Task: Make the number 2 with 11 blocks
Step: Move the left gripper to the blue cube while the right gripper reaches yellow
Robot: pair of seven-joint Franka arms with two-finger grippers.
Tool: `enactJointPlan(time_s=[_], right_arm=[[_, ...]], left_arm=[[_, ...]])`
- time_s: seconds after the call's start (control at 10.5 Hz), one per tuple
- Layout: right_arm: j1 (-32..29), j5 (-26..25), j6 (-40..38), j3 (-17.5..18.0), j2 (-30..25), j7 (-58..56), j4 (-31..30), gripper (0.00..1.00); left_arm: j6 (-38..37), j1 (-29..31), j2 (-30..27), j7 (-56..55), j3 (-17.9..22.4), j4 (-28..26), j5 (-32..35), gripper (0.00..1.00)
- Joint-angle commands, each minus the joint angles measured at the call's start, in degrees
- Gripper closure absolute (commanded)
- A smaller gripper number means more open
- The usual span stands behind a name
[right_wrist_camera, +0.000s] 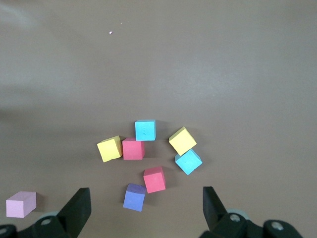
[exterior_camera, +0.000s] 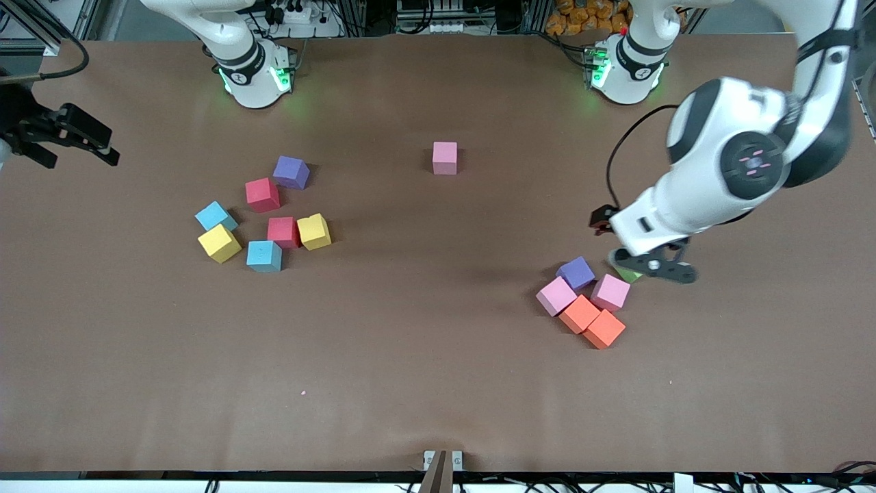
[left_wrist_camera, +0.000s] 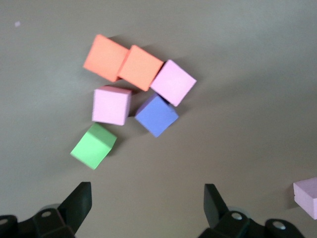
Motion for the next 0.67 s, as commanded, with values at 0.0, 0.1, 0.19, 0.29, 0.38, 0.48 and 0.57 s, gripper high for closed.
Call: enactJointPlan(time_s=[0.0, 0.1, 0.19, 0.29, 0.38, 0.48, 0.57], right_arm=[[1.27, 0.43, 0.47, 0.01, 1.16, 1.35, 0.36, 0.00], [1.36, 0.43, 1.00, 0.01, 1.69, 1.35, 0.36, 0.00], [1.97, 0.52, 1.17, 0.10, 3.09, 1.35, 0.36, 0.00], [2.76, 0.52, 2.22, 0.01, 3.97, 1.35, 0.36, 0.00], [3.12, 0.61, 3.62, 0.10, 4.85, 1.35, 0.36, 0.00], [3.12, 0.70, 5.03, 0.10, 6.16, 0.83, 0.28, 0.00], [2.95, 0.70, 6.78, 0.10, 7.48, 0.39, -0.42, 0.00]], left_arm=[[2.35, -3.01, 3.93, 5.65, -0.20, 0.35, 3.62, 0.00], [3.14, -3.11, 4.74, 7.67, -0.29, -0.09, 3.71, 0.00], [5.24, -2.85, 4.74, 11.61, -0.29, -2.18, 3.62, 0.00], [7.87, -2.76, 3.79, 12.26, -0.29, -5.25, 3.71, 0.00], [11.29, -2.76, 3.34, 13.05, -0.55, -7.89, 3.80, 0.00], [13.76, -2.58, 3.08, 14.27, -0.90, -9.65, 4.32, 0.00], [14.83, -2.67, 3.16, 14.72, -0.91, -10.71, 5.98, 0.00]])
